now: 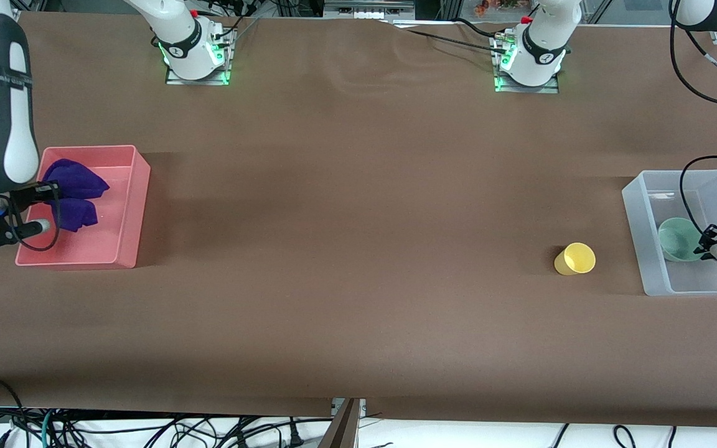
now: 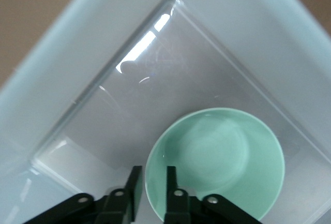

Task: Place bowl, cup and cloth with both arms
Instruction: 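Drop the cloth in the pink bin while the left gripper places the cup, then grasp the yellow cup with the left gripper while the right gripper withdraws, then lower the yellow cup into the green cup and open the left gripper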

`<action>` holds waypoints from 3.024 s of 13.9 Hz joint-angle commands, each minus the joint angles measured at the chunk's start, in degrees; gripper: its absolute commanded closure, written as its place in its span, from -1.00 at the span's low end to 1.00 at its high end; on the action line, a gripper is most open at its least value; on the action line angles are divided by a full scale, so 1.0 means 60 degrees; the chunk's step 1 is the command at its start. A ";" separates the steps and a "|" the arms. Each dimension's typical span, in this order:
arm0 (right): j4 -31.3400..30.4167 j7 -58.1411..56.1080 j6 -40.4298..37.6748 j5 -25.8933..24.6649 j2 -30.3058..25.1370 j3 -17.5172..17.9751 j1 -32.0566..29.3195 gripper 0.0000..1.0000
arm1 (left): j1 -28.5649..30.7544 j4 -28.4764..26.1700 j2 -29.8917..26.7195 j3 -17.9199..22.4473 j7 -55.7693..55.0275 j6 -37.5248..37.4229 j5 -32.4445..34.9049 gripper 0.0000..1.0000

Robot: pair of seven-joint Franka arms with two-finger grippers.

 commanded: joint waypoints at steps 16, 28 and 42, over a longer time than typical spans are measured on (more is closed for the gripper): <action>0.2517 0.6136 -0.2885 0.0482 -0.1940 0.3528 0.0064 -1.00 | -0.3328 -0.2817 -0.1664 -0.0483 -0.9004 0.0731 -0.0260 0.17; 0.2517 0.6035 -0.2885 -0.0397 -0.3246 0.3674 -0.0360 -1.00 | -0.3167 -0.1856 -0.3215 -0.0366 -0.8466 -0.2891 -0.0217 1.00; 0.2692 0.6079 -0.2899 -0.0456 -0.3041 0.3689 -0.0258 -1.00 | -0.0032 -0.1148 -0.1195 -0.0131 -0.2500 -0.0190 0.0340 -0.15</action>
